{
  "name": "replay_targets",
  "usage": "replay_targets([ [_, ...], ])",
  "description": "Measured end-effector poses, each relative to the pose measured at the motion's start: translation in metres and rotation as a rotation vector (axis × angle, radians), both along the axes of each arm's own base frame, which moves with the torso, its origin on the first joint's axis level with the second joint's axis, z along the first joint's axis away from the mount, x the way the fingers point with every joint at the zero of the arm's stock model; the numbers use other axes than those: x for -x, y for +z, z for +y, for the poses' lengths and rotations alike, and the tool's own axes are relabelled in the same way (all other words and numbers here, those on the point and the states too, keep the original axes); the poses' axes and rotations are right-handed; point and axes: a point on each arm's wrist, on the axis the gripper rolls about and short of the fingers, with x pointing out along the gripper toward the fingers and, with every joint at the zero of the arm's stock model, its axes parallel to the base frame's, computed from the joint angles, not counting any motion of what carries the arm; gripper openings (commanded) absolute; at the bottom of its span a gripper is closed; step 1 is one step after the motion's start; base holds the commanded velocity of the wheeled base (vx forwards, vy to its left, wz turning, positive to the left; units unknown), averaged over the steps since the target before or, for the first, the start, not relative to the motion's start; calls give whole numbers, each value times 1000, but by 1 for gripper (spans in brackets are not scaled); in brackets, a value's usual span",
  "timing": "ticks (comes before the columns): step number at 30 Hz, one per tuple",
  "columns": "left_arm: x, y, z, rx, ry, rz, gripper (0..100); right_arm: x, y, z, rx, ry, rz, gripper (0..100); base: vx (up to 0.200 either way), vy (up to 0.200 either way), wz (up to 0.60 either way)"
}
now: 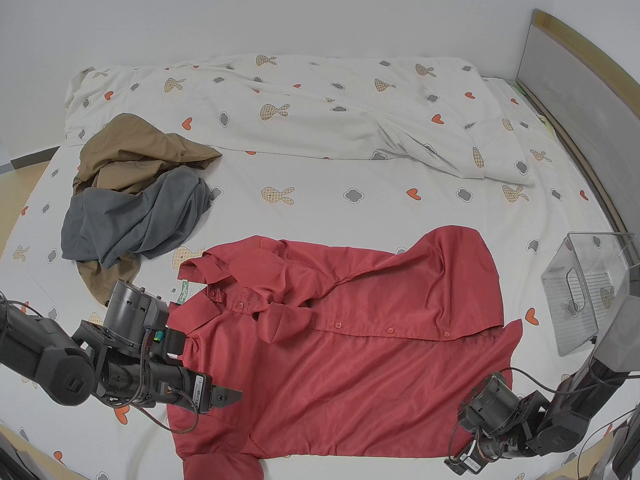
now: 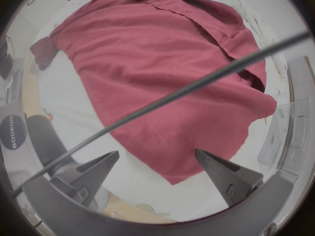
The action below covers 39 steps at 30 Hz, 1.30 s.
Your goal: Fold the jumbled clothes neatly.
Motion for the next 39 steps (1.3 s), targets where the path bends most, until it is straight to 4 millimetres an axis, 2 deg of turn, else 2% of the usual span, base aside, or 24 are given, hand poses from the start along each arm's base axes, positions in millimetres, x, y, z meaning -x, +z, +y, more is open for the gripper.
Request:
replay_targets([
  [6,0,0,0,1,0,-2,100,-5,-17,-6,32,-40,20,100,0,0,0],
  [11,0,1,0,2,0,-3,100,-8,-24,-11,52,-66,42,100,0,0,0],
  [12,0,1,0,2,-1,-2,100,-9,-24,-11,49,-70,40,0,0,0,0],
  [23,0,0,0,2,1,-1,100,-10,-27,-18,15,-100,2,0,0,0,0],
  [27,0,0,0,2,1,0,100,-1,-26,-26,32,-95,22,0,0,0,0],
  [39,0,-1,0,0,-2,3,100,29,-9,-51,60,63,64,0,0,0,0],
])
